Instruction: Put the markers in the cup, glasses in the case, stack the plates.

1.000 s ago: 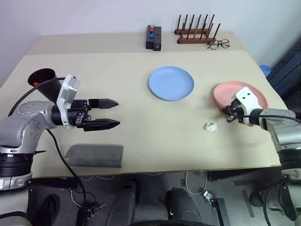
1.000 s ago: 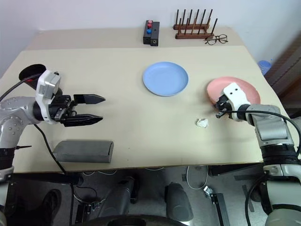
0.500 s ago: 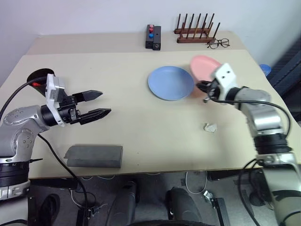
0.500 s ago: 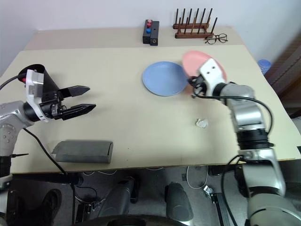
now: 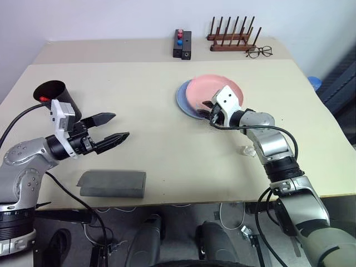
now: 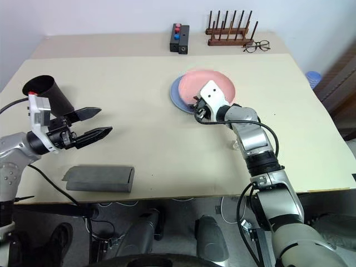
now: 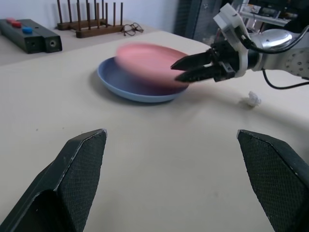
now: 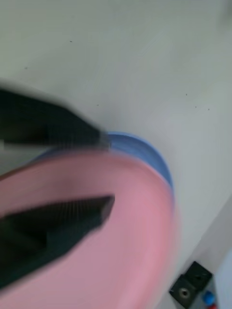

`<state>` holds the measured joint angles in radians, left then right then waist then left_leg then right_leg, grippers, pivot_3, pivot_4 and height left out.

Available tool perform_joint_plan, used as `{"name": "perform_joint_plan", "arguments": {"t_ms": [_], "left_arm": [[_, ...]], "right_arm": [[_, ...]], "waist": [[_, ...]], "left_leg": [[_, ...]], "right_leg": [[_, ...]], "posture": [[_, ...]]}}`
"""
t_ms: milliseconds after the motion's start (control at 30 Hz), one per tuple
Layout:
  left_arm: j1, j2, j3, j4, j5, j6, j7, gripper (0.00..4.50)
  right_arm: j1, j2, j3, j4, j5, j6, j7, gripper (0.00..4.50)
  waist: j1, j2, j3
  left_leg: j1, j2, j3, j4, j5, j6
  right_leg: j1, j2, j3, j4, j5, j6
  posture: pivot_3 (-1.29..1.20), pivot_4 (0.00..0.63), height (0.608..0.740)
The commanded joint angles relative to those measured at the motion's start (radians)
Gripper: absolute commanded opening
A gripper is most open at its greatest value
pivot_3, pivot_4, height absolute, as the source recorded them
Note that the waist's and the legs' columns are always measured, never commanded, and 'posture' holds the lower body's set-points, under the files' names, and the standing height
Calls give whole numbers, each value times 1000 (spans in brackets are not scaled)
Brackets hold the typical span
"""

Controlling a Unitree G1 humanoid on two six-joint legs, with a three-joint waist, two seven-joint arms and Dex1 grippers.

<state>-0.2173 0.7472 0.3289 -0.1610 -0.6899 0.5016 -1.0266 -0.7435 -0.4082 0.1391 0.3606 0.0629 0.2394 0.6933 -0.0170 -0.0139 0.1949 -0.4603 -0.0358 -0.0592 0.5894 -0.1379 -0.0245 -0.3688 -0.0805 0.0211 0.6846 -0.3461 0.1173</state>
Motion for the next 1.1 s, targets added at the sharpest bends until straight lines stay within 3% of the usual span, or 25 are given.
{"name": "perform_joint_plan", "arguments": {"t_ms": [33, 100, 333, 600, 733, 867, 1000, 1100], "left_arm": [[-7, 1, 4, -19, -11, -13, -5, 4500], [-15, 4, -3, -12, -14, -10, -18, 4500], [-21, 29, -10, -65, -119, 72, -122, 4500], [2, 52, -103, -175, -134, 108, -175, 4500], [-16, 54, -136, -166, -105, 89, -178, 4500], [-35, 61, -152, -141, -81, 74, -187, 4500], [-37, 67, -155, -115, -58, 50, -203, 4500], [-32, 68, -150, -103, -36, 25, -211, 4500]], "right_arm": [[-33, 7, -34, -25, 17, -22, -2, 3447], [-29, -2, -45, -42, 26, -13, 2, 4471], [25, -127, -113, -154, 117, 151, 119, 4471], [227, -460, -147, -354, 241, 392, 403, 4471], [325, -535, -152, -422, 273, 420, 455, 4471], [393, -552, -105, -397, 187, 308, 428, 4471], [378, -526, -74, -294, 96, 220, 358, 3173], [378, -534, -45, -270, 51, 168, 360, 1470]], "waist": [[-3, 0, 0], [-2, 0, 0], [7, 0, 0], [4, 0, 0], [-2, 1, 0], [4, 1, 0], [5, 1, 0], [5, 1, 0]], "left_leg": [[0, 0, 0, 0, 0, 0], [0, 0, 0, 0, 0, 0], [0, 0, 0, 0, 0, 0], [0, 0, 0, -1, 0, 0], [0, 1, 1, -1, 0, 0], [0, 1, 1, 0, 0, 0], [0, 1, 1, 0, 0, 0], [0, 1, 1, 0, 0, 0]], "right_leg": [[0, 0, 0, 0, 0, 0], [0, 0, 0, 0, 0, 0], [1, 0, 0, 0, 0, 0], [1, -3, 1, -1, 0, -1], [1, -3, 2, -2, -2, -3], [1, -3, 2, -2, -2, -4], [1, -4, 2, -3, -2, -4], [1, -4, 2, -3, -2, -4]], "posture": [[0, 150, 735], [0, 150, 735], [0, 150, 735], [0, 150, 735], [0, 150, 735], [0, 150, 735], [0, 150, 735], [0, 150, 735]]}}
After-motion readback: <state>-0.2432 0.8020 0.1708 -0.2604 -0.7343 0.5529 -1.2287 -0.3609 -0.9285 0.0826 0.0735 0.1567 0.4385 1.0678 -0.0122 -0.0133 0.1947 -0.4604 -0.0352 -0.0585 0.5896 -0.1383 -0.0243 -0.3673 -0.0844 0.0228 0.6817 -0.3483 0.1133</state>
